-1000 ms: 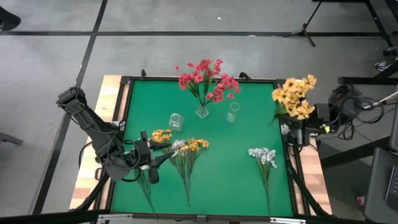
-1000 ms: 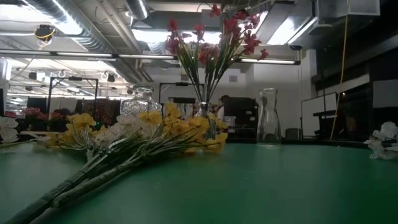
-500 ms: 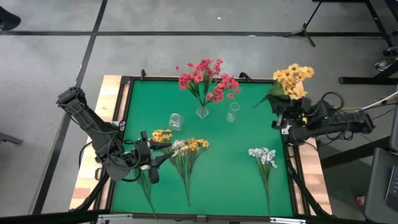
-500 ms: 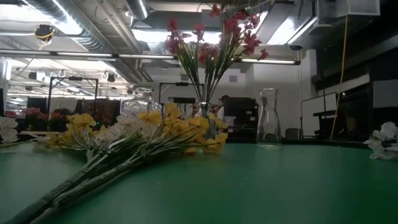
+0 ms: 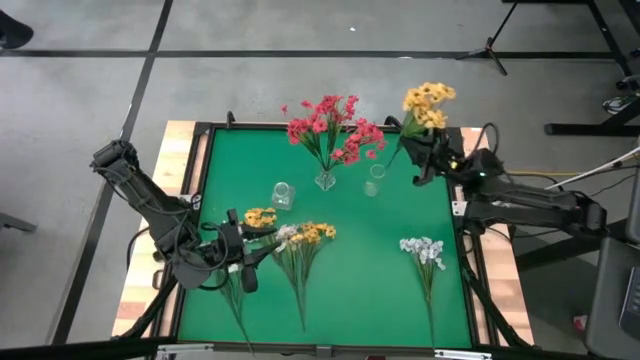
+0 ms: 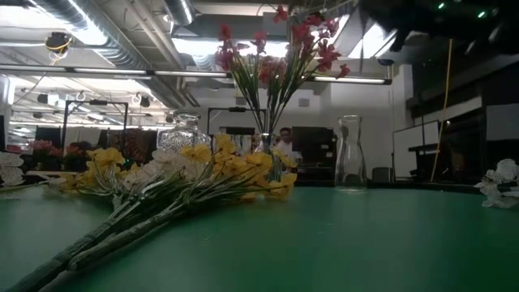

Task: Sort flowers into vase by color
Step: Put the right yellow flower into the right transparent vase

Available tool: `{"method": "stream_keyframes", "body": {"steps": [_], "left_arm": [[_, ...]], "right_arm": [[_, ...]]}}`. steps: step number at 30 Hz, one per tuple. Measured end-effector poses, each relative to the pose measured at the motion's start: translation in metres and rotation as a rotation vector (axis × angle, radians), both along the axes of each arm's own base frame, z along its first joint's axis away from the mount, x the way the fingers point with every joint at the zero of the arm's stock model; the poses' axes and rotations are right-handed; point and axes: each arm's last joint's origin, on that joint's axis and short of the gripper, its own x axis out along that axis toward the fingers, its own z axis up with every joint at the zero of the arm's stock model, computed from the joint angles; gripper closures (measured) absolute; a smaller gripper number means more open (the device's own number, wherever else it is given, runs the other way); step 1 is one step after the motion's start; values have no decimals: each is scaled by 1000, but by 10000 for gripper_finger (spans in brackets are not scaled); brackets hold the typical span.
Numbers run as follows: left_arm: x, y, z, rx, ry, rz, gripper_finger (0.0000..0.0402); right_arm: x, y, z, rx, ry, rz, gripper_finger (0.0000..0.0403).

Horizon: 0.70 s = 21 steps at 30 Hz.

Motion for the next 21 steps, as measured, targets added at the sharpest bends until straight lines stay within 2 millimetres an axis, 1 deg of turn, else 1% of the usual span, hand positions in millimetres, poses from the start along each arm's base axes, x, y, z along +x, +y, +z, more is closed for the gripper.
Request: {"method": "stream_keyframes", "body": {"steps": [5,9,14,17,21], "left_arm": [[0,0,-1,7,8,0,249],[0,0,-1,9,10,0,249],[0,1,-1,10,12,2,249],[0,1,-1,10,11,3,249],[0,1,-1,-2,6,5,249]], "right_arm": [[11,-13,-15,6,-10,-9,390],[15,-17,-32,16,-5,-12,382],[8,-14,-49,14,-18,-22,391],[4,-12,-59,20,-13,-38,387],[-2,-10,-62,-11,-45,-51,381]]}}
